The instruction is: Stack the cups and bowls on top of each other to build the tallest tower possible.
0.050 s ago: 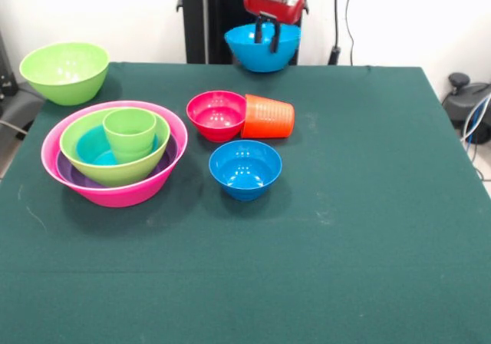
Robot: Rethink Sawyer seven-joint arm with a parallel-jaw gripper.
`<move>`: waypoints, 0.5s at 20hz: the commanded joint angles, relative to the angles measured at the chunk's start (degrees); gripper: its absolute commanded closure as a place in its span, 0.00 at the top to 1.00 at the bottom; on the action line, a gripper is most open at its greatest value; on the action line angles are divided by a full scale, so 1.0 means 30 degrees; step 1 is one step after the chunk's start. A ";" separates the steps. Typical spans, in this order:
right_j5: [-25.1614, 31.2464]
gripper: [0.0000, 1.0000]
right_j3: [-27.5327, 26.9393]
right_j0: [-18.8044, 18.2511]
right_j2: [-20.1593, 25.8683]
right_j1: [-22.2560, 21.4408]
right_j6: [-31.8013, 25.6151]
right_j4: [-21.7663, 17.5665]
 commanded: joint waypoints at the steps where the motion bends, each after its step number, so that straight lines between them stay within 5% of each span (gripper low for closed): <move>1: -0.1708 0.00 -0.0543 0.0917 0.1378 0.0582 0.1702 -0.0657; 5: -0.3151 0.00 -0.0678 0.0964 0.1336 0.0959 0.1919 -0.0912; 10: -0.2648 0.00 -0.0580 0.0063 0.2219 0.0986 0.1792 -0.1398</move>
